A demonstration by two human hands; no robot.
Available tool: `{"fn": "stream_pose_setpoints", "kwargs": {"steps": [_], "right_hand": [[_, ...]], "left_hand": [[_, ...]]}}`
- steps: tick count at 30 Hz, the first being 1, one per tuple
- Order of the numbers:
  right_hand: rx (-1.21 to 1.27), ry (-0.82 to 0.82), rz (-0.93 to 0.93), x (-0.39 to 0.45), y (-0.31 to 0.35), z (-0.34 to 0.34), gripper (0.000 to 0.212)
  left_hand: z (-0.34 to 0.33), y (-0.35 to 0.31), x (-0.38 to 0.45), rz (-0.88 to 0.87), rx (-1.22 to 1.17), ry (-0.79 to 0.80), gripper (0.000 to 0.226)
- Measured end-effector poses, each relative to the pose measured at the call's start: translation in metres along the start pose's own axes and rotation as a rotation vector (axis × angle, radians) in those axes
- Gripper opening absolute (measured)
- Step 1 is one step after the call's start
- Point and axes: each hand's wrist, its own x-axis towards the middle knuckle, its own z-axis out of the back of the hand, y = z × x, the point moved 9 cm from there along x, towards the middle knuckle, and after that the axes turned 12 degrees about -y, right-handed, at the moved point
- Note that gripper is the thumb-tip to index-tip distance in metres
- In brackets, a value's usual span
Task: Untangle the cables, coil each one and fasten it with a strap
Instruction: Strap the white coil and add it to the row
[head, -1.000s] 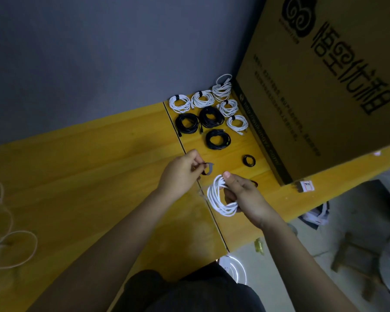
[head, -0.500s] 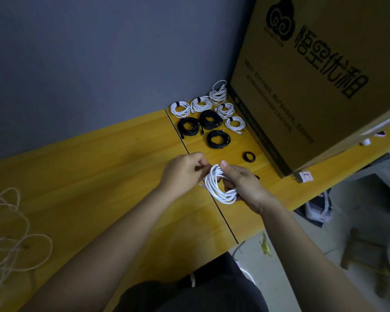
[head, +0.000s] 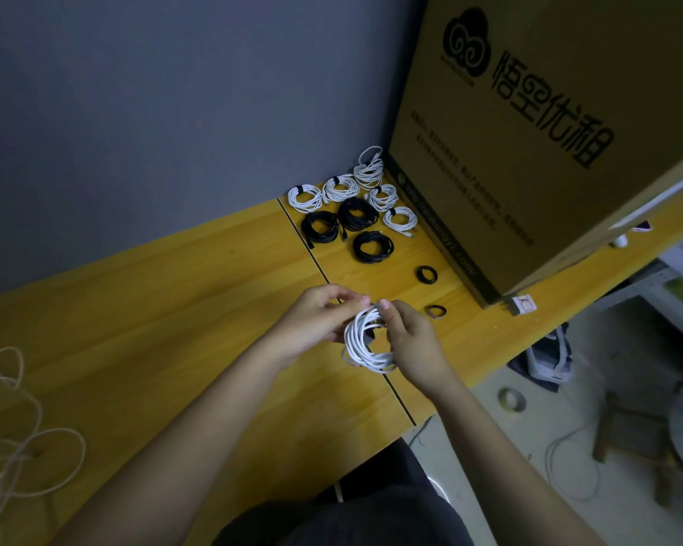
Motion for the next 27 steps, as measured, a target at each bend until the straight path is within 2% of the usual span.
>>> {"fn": "stream_pose_setpoints", "kwargs": {"steps": [3,5,8,11,14,18,20,23,27], "right_hand": [[-0.016,-0.092,0.063,-0.003,0.000,0.004,0.029],[0.065,-0.101,0.089,-0.004,0.007,0.005,0.022],[0.229,-0.069,0.130,-0.006,0.015,0.006,0.022],[0.233,-0.032,0.182,-0.007,0.017,0.008,0.025],[0.090,-0.061,0.299,-0.010,0.016,0.016,0.030],[-0.325,-0.270,0.676,-0.022,0.033,0.030,0.027],[-0.307,-0.237,0.756,-0.029,0.038,0.029,0.026],[-0.177,-0.113,0.716,-0.030,0.038,0.027,0.021],[-0.232,-0.099,0.669,-0.029,0.038,0.023,0.025]], "left_hand": [[-0.006,0.000,-0.006,0.018,-0.039,0.058,0.021],[-0.007,0.003,-0.006,0.034,-0.108,0.036,0.027],[-0.005,0.007,-0.006,0.069,-0.245,-0.018,0.022],[-0.004,0.007,-0.007,0.089,-0.304,-0.036,0.020],[-0.005,0.008,-0.008,0.121,-0.344,-0.034,0.019],[-0.006,0.008,-0.011,0.131,-0.355,-0.030,0.018],[-0.006,0.007,-0.011,0.121,-0.334,-0.033,0.018],[-0.008,0.007,-0.012,0.113,-0.323,-0.039,0.020],[-0.005,0.009,-0.014,0.112,-0.329,-0.061,0.020]]}}
